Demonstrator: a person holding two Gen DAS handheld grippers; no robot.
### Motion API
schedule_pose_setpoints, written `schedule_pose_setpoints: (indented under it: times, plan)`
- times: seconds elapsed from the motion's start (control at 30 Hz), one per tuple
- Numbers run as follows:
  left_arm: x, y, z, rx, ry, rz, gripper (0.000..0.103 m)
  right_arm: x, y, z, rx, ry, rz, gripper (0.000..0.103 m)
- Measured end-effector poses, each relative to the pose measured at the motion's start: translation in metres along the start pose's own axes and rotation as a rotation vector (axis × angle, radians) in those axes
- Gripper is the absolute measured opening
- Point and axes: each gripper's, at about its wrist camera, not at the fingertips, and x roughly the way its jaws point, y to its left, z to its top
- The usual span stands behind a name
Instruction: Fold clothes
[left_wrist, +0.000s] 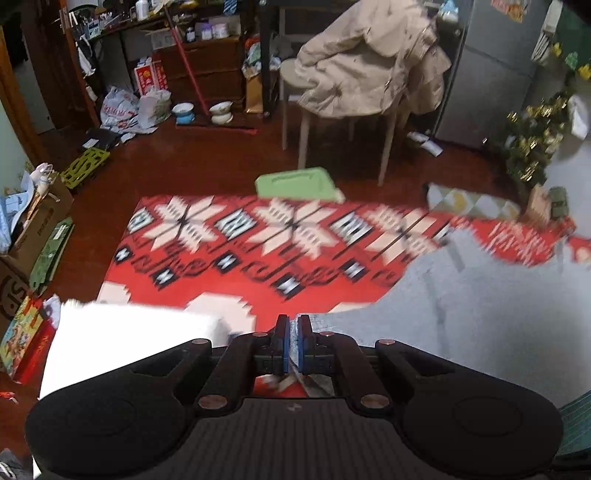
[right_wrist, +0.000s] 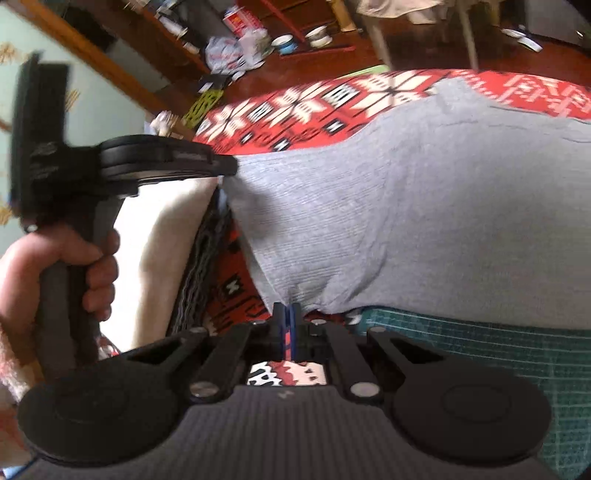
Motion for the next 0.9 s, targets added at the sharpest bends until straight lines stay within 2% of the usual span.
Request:
schedule_pose_setpoints:
  times: [0.2, 0.37, 0.6, 0.9]
  plan:
    - [-0.028, -0.049, 0.027, 0.008, -0.052, -0.089, 0.004, -0.042, -0.034, 0.005, 0.116, -0.059, -0.010, 0.002]
    - [-0.035, -0.107, 0.044, 0.051, -0.085, -0.169, 0.004, -0.075, -0.073, 0.003, 0.221, -0.112, -0.028, 0.002]
    - [-0.012, -0.189, 0.051, 0.104, -0.079, -0.258, 0.004, -0.096, -0.133, -0.003, 0.358, -0.172, -0.066, 0.002]
    - [0.024, -0.247, 0.051, 0.137, -0.042, -0.321, 0.004, -0.096, -0.197, -0.014, 0.513, -0.197, -0.105, 0.002]
